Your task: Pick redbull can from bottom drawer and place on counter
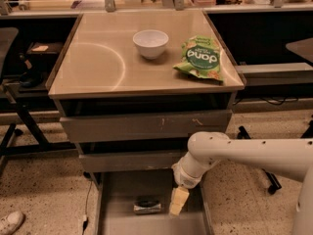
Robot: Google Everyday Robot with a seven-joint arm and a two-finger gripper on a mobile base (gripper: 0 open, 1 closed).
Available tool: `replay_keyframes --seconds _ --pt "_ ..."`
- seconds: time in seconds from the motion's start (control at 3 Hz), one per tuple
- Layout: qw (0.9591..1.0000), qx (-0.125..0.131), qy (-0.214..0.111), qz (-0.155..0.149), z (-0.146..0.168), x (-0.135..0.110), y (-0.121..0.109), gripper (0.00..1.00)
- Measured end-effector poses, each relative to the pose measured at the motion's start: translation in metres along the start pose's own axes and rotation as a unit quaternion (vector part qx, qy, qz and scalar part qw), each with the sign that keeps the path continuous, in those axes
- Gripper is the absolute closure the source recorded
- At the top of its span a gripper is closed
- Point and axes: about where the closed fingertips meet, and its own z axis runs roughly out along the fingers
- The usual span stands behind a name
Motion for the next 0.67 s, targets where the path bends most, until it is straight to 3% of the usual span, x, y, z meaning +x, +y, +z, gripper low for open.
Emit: replay_keyframes --seconds 0.67 --pt "0.9982 -0.037 -0.037 0.031 0.101 0.005 -0.018 0.0"
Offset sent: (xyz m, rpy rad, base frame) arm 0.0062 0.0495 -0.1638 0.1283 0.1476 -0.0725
